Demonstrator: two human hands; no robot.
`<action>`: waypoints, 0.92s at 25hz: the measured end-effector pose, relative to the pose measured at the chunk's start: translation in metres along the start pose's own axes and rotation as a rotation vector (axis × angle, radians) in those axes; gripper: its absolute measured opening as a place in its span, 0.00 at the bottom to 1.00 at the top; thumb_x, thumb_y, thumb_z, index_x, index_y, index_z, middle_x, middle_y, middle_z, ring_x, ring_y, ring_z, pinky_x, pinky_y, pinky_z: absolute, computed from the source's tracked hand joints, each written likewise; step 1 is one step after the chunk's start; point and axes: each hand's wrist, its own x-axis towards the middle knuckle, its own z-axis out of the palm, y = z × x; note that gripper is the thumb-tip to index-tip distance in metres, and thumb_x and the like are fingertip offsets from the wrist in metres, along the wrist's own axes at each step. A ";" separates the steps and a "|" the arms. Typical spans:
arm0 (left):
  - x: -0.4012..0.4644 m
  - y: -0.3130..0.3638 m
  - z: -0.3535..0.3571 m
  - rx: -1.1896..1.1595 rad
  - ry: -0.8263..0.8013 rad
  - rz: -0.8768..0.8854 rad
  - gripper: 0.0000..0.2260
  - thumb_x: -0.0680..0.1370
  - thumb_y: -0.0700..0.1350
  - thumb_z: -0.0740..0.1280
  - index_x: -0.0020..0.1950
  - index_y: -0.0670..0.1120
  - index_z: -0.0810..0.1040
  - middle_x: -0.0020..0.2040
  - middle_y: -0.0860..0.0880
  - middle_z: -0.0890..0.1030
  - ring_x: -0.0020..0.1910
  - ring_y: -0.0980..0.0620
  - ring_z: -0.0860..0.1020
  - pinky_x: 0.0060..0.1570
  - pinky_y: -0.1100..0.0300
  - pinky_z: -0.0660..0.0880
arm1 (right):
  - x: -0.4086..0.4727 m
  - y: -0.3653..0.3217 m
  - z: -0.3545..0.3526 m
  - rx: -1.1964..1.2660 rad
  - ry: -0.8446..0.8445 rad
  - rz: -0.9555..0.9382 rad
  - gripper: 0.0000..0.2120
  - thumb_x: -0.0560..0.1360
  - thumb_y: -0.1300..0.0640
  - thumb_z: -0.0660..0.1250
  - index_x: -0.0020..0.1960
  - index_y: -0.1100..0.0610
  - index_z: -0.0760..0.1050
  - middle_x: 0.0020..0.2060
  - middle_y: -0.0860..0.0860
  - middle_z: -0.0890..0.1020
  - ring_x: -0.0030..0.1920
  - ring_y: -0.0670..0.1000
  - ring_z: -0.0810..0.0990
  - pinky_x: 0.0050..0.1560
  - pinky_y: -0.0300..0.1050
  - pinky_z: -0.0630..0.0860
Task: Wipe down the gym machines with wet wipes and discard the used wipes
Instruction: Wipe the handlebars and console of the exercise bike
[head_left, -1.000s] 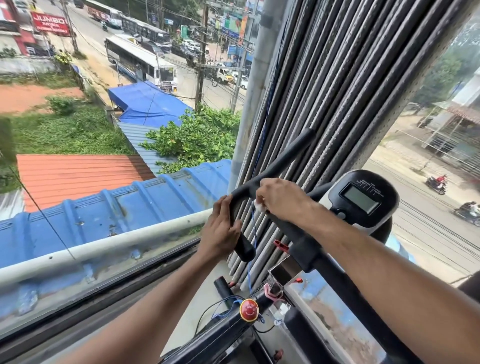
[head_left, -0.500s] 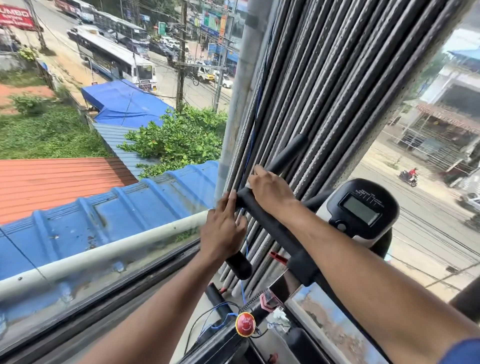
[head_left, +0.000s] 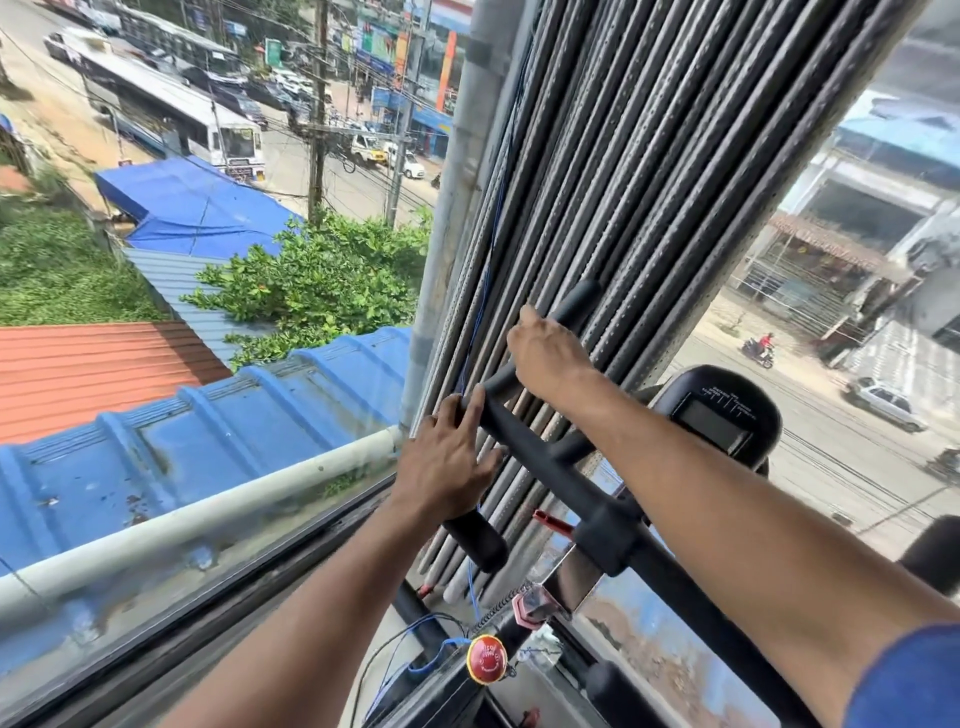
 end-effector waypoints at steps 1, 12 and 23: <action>0.002 -0.001 -0.003 -0.004 -0.007 0.032 0.37 0.83 0.65 0.57 0.85 0.56 0.42 0.82 0.47 0.56 0.72 0.41 0.67 0.68 0.45 0.70 | -0.002 -0.005 0.004 -0.026 -0.034 -0.038 0.09 0.81 0.69 0.57 0.52 0.64 0.77 0.54 0.59 0.72 0.49 0.57 0.80 0.49 0.50 0.83; 0.008 -0.009 0.000 0.052 0.020 0.123 0.46 0.72 0.80 0.39 0.84 0.58 0.38 0.85 0.56 0.42 0.84 0.51 0.45 0.80 0.43 0.57 | 0.018 0.047 -0.020 -0.132 0.058 0.038 0.08 0.84 0.64 0.56 0.46 0.60 0.68 0.54 0.58 0.69 0.45 0.55 0.77 0.38 0.40 0.71; 0.010 -0.013 0.004 -0.005 0.024 0.130 0.41 0.76 0.76 0.43 0.85 0.58 0.41 0.85 0.57 0.44 0.84 0.54 0.47 0.80 0.46 0.57 | 0.026 0.067 -0.026 -0.035 0.128 0.105 0.08 0.84 0.65 0.56 0.48 0.64 0.71 0.55 0.60 0.73 0.44 0.57 0.77 0.39 0.43 0.73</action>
